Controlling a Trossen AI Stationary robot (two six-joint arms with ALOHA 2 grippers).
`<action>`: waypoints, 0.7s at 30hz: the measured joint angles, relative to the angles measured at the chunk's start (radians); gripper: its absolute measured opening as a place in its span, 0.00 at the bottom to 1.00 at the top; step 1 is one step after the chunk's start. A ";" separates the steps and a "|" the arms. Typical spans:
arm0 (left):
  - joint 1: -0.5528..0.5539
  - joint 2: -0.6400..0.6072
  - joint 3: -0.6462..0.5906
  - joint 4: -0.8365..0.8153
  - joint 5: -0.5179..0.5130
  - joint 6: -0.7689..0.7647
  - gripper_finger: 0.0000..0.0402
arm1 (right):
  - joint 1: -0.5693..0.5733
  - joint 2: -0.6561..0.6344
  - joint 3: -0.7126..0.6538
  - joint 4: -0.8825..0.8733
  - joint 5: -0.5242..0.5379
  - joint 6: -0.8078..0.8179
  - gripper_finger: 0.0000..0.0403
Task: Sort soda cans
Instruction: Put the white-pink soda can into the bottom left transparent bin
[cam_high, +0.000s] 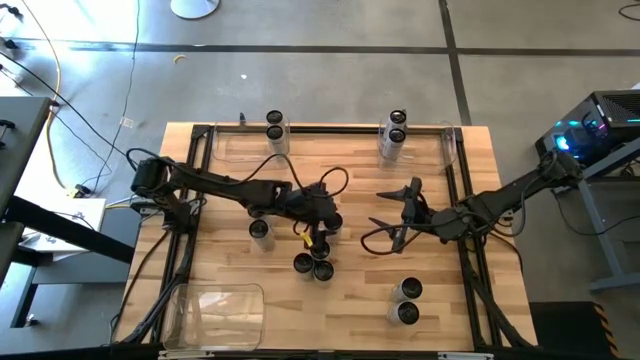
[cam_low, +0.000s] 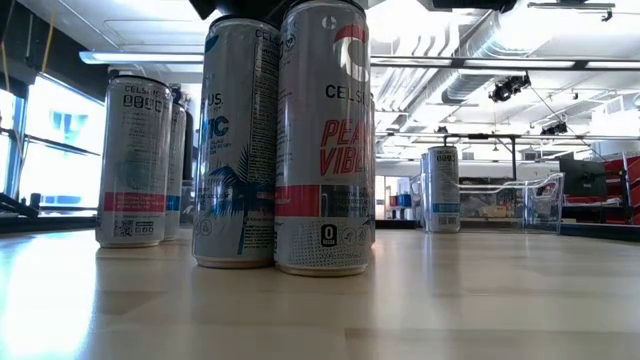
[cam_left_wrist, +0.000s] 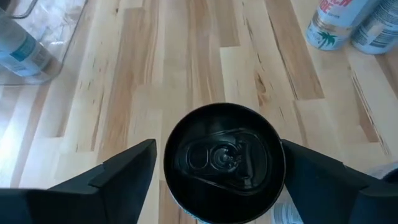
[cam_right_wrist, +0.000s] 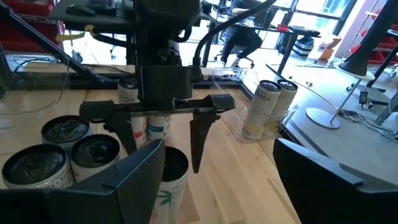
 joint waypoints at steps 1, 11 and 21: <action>0.003 0.000 0.000 0.003 -0.001 0.000 0.78 | 0.000 0.000 0.000 -0.001 0.000 0.006 0.73; 0.016 -0.001 0.001 0.003 0.007 -0.006 0.60 | 0.000 0.000 0.000 -0.023 -0.001 0.014 0.73; -0.018 -0.093 -0.002 -0.056 -0.158 0.001 0.60 | 0.000 0.000 0.000 -0.086 -0.004 0.071 0.73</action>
